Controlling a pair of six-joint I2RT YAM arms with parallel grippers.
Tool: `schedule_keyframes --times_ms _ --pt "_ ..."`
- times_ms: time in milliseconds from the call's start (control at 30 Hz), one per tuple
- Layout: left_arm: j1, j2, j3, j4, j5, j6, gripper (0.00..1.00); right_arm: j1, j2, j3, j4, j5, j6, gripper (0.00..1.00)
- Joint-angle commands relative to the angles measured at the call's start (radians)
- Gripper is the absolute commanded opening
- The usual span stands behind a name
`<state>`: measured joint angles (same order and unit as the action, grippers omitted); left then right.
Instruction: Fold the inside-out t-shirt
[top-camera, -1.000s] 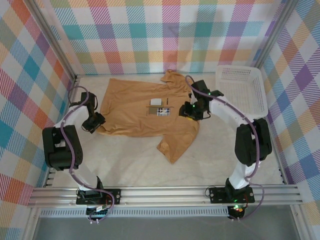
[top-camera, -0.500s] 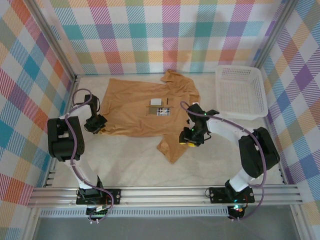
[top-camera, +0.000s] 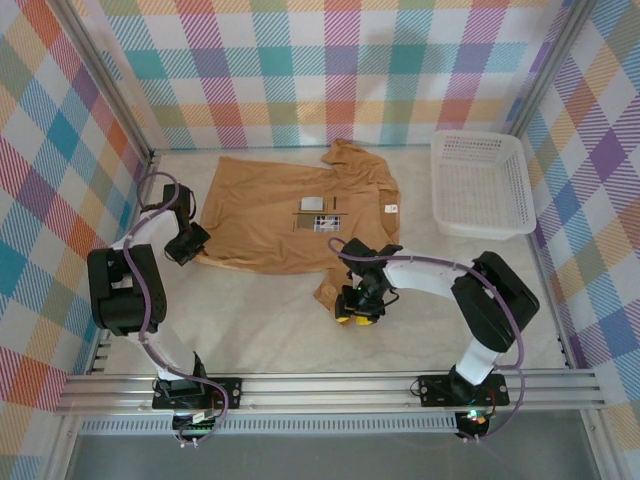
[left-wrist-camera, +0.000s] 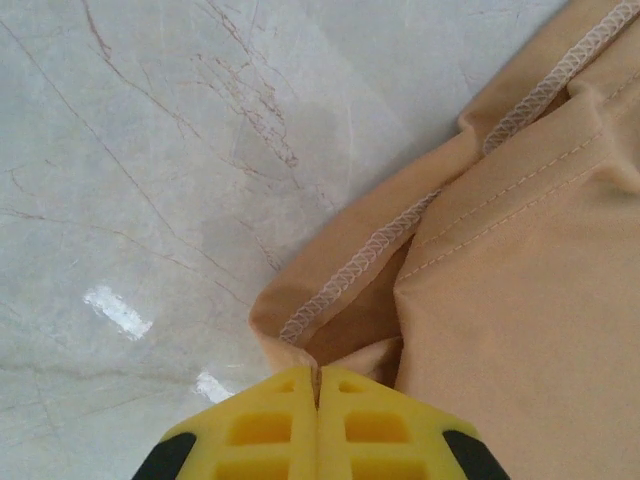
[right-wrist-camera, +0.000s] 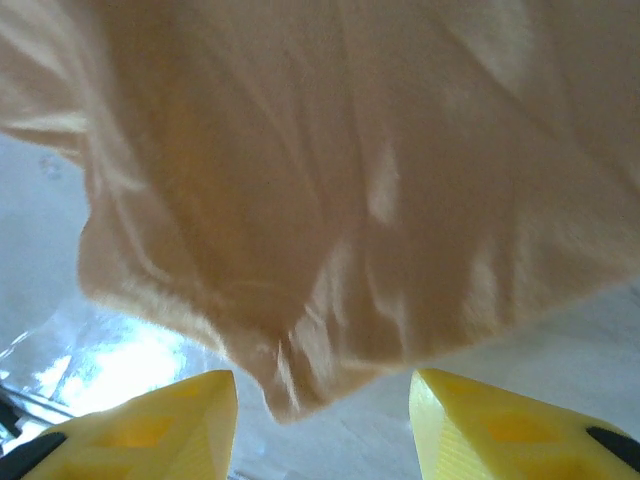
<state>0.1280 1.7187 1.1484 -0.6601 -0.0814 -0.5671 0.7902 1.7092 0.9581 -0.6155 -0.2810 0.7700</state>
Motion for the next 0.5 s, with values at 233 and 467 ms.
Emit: schedule_keyframes --times_ms 233,467 --pt "0.012 -0.12 0.023 -0.106 -0.046 -0.005 0.0 0.005 0.04 0.18 -0.036 0.129 -0.023 0.0" --pt "0.008 -0.279 0.185 -0.165 0.0 -0.004 0.0 -0.049 -0.194 0.399 -0.068 0.501 -0.21 0.0"
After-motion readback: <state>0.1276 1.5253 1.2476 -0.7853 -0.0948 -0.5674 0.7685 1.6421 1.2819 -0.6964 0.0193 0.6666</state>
